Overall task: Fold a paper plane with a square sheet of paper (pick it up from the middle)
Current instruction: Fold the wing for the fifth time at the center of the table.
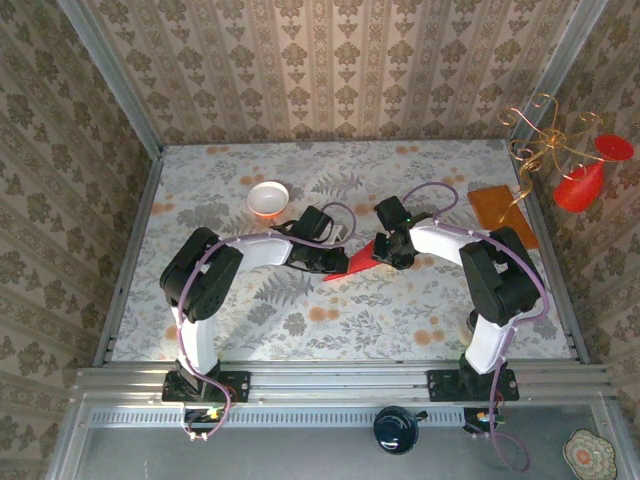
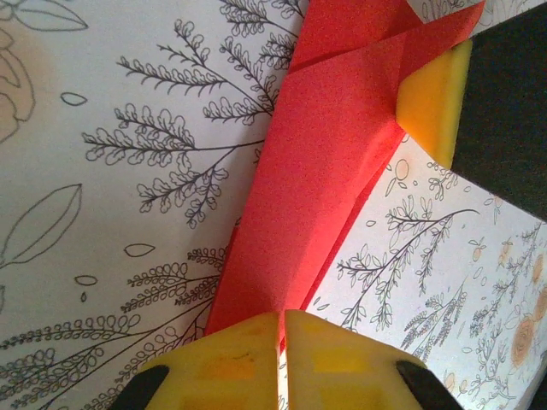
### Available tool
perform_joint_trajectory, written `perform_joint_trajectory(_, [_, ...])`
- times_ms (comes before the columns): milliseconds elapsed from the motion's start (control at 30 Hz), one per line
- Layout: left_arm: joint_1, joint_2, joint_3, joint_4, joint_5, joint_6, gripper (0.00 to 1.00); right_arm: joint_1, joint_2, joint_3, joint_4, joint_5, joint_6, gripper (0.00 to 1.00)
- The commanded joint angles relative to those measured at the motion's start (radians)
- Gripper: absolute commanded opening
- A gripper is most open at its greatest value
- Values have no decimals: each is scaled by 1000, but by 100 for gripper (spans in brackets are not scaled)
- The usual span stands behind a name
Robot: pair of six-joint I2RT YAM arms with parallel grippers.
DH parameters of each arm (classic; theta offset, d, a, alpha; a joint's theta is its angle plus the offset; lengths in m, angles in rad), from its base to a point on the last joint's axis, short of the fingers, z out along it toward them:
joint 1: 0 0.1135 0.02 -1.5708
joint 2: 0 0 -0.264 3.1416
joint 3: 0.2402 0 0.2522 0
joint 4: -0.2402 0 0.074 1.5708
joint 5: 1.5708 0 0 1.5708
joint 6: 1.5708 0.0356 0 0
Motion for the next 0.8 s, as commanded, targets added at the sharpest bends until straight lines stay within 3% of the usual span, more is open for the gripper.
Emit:
perform_joint_trajectory(0, [5, 11, -16, -16, -3, -17, 12, 0, 76, -20, 12, 0, -11, 33])
perform_joint_trajectory(767, [3, 15, -52, -45, -18, -2, 10, -5, 25, -21, 24, -46, -35, 39])
